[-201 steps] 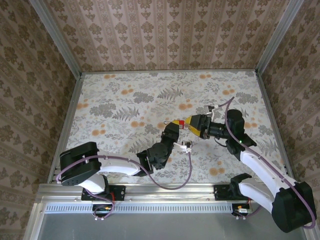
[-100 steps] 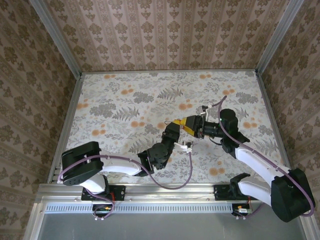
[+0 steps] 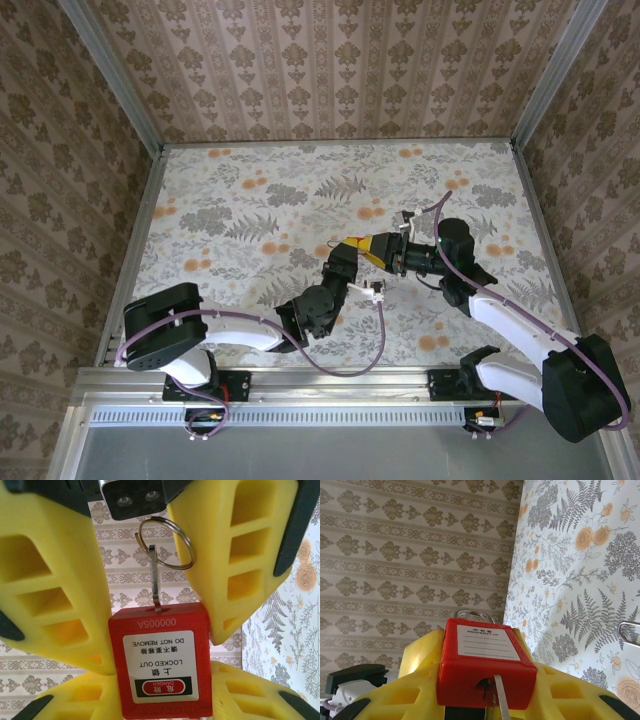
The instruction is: Unlock with the key
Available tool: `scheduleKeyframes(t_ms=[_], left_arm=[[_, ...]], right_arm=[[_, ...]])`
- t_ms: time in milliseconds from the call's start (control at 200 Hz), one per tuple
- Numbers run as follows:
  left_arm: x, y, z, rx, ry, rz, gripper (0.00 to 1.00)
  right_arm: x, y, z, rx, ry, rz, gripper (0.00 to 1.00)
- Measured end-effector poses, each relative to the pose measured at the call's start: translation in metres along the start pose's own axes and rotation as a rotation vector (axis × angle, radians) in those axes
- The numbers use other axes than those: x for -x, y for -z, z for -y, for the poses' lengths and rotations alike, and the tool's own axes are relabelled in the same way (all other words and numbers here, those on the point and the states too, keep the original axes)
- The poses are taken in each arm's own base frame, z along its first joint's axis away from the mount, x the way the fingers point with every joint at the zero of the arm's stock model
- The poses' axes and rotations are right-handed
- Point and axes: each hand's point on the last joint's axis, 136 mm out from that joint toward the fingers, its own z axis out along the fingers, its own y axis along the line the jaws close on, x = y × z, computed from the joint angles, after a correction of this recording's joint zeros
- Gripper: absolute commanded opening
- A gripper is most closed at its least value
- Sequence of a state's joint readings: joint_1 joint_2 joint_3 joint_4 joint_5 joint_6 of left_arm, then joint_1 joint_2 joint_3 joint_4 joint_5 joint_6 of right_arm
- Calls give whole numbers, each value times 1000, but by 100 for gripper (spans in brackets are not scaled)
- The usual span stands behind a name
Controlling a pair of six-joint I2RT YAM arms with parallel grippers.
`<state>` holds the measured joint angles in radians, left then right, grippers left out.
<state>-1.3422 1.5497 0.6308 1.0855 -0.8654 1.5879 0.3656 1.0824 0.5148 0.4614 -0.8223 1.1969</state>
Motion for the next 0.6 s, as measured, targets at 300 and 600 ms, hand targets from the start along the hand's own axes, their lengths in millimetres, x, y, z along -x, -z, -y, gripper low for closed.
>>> scheduleKeyframes(t_ms=[300,600], left_arm=[[0,0,0,0,-4,1,51],[1,3,-6,28,3,9,75]], right_arm=[[-1,0,1,-7,9,1,26],[-2,0,5,-26,23,1,25]])
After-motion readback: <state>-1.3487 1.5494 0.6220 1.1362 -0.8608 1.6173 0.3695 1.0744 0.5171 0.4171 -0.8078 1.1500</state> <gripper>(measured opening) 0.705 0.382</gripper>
